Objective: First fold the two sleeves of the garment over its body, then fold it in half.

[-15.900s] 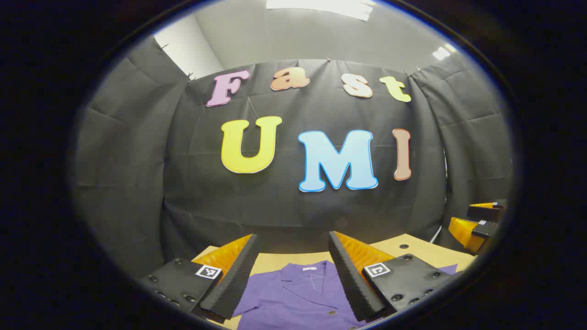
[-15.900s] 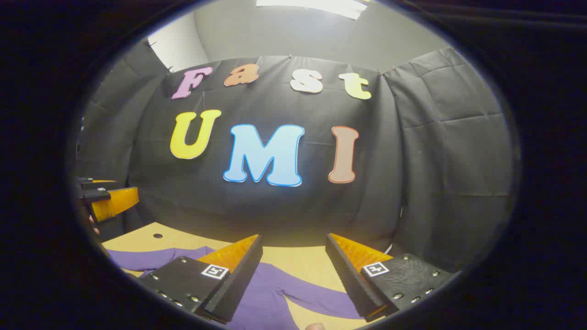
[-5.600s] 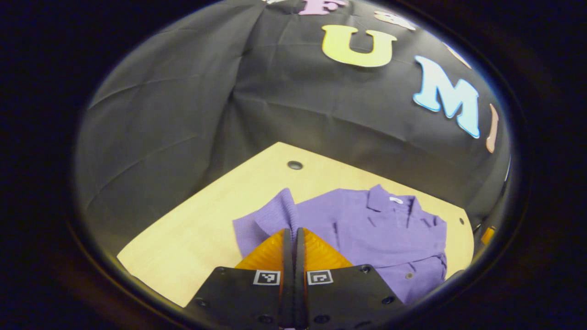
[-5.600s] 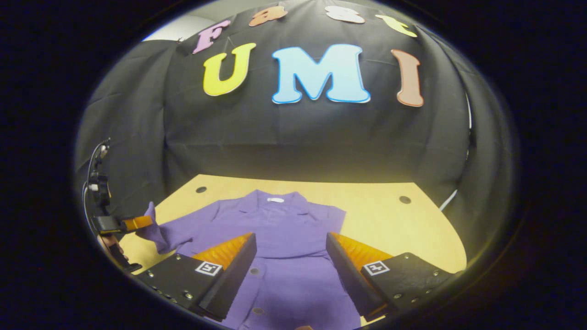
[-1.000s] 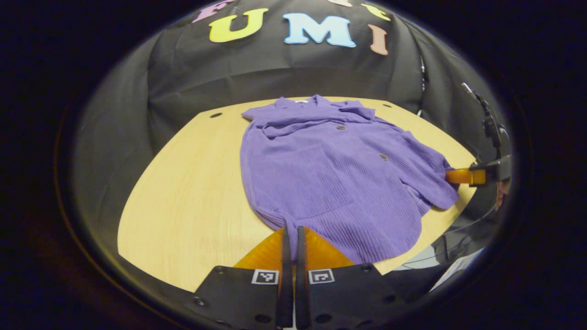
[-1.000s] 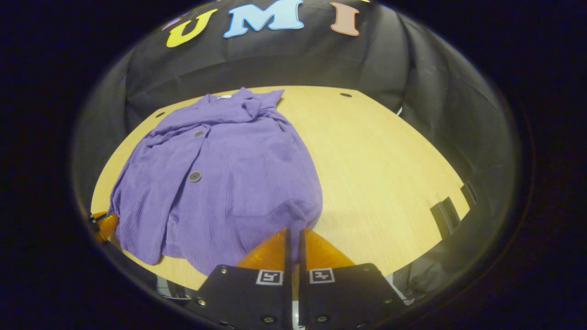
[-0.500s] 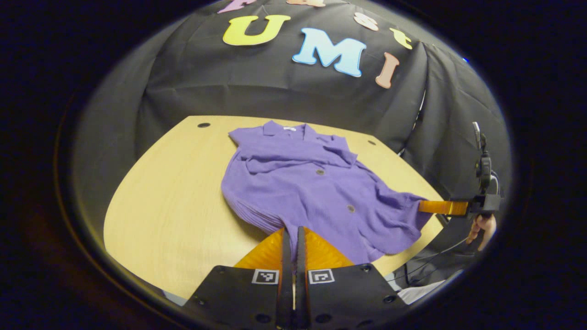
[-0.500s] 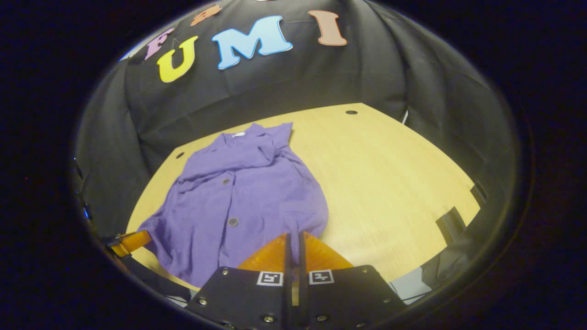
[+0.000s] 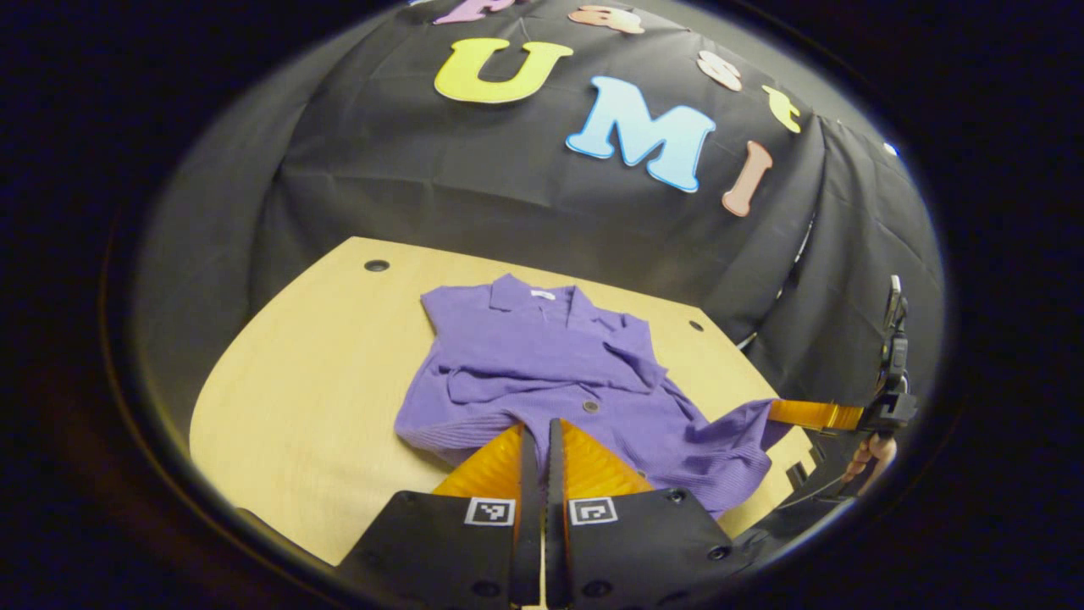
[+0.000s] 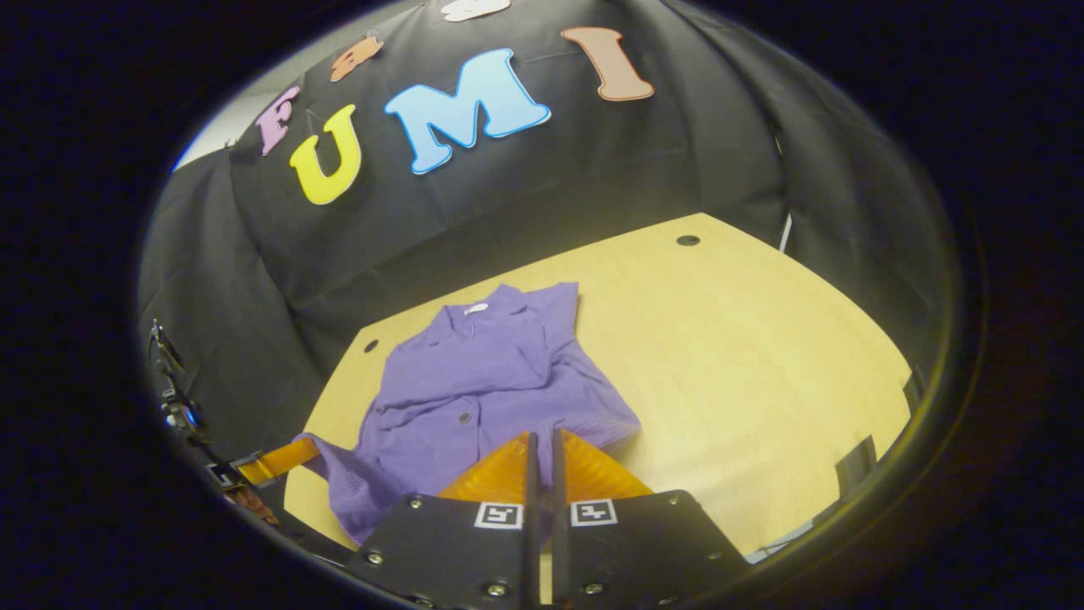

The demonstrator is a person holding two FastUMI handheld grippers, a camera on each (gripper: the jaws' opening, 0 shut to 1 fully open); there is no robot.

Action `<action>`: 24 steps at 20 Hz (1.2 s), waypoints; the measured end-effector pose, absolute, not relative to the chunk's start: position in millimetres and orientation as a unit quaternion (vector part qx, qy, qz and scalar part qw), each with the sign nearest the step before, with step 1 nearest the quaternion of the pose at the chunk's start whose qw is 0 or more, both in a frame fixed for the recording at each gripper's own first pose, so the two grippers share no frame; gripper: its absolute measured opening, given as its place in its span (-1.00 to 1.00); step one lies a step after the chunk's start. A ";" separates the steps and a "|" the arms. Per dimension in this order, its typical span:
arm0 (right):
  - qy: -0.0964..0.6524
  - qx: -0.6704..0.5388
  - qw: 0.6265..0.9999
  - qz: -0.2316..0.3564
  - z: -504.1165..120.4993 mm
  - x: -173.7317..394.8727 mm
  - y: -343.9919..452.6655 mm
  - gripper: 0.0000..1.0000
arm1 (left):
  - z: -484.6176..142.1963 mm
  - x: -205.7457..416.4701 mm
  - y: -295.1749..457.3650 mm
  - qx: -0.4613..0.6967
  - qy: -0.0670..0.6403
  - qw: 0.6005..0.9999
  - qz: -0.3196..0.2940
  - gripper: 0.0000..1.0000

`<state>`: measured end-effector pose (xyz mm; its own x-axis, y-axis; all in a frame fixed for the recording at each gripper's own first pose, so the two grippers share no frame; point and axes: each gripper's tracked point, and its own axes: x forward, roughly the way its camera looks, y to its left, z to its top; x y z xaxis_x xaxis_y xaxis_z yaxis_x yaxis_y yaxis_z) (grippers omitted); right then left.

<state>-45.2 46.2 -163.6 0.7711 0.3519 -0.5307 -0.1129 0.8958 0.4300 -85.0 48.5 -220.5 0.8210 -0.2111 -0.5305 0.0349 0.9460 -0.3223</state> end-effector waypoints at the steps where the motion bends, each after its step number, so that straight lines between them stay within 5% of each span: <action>1: 0.310 0.195 0.921 0.131 -156.8 -36.6 46.9 -0.88 | -215.1 -73.4 50.8 -0.154 0.285 0.944 -0.060 -0.82; 14: 0.234 0.191 0.937 0.177 -93.4 149.2 51.1 -0.90 | -180.9 95.6 78.4 -0.161 0.233 0.959 0.004 -0.82; 24: 0.268 0.181 0.922 0.213 -130.7 225.5 87.8 -0.90 | -186.0 246.3 72.3 -0.119 0.196 0.973 0.016 -0.84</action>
